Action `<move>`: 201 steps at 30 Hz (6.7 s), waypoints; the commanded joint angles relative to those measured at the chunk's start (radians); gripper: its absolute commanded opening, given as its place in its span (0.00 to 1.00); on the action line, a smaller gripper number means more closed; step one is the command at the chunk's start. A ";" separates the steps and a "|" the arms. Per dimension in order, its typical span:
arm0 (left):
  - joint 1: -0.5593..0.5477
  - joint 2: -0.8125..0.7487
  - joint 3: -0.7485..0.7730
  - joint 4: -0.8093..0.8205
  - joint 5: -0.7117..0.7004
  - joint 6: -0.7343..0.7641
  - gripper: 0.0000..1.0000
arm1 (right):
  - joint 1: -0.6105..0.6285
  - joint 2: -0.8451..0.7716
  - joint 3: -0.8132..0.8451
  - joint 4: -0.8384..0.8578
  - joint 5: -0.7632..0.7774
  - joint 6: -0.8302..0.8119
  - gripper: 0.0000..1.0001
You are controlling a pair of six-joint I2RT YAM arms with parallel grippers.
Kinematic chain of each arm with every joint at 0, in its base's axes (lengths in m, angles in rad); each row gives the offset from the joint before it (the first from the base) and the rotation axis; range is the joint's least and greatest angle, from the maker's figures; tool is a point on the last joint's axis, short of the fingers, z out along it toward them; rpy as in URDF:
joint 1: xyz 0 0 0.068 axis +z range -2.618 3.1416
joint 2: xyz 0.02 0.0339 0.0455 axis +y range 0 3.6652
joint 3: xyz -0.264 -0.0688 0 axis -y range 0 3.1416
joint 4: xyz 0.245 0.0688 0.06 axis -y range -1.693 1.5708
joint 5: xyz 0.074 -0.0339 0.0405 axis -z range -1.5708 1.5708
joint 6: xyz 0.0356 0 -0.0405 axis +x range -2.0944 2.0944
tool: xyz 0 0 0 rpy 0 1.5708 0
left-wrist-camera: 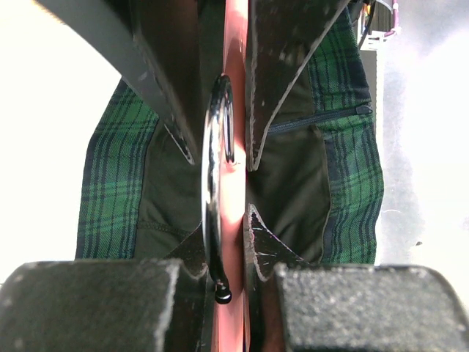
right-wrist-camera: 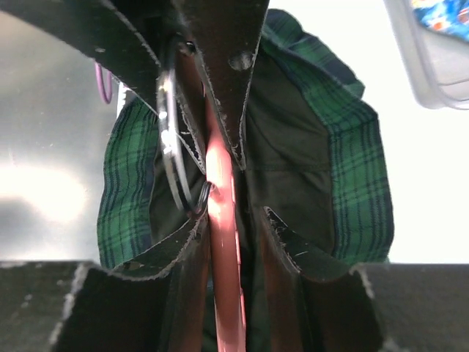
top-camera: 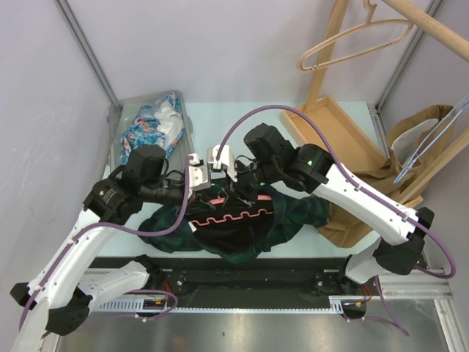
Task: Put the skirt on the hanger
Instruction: Pass the hanger from the left arm to the right, then hang the hanger with skirt onto the clothesline, then grab the skirt from the pile
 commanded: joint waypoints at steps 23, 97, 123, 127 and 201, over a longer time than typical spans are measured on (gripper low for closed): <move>0.004 -0.237 -0.096 0.398 -0.437 -0.150 0.66 | -0.068 -0.014 0.026 0.047 0.000 0.099 0.00; 0.004 -0.327 -0.186 0.632 -0.906 -0.347 0.83 | -0.557 -0.217 0.114 0.330 1.402 0.621 0.00; 0.004 -0.324 -0.148 0.588 -0.886 -0.362 0.83 | -0.842 -0.024 0.292 0.460 1.482 0.525 0.00; 0.004 -0.323 -0.148 0.588 -0.887 -0.364 0.83 | -0.888 -0.004 0.292 0.444 1.435 0.556 0.00; 0.345 0.131 -0.422 0.698 -1.380 -0.851 0.90 | 0.044 -0.110 -0.030 0.676 1.125 0.329 0.80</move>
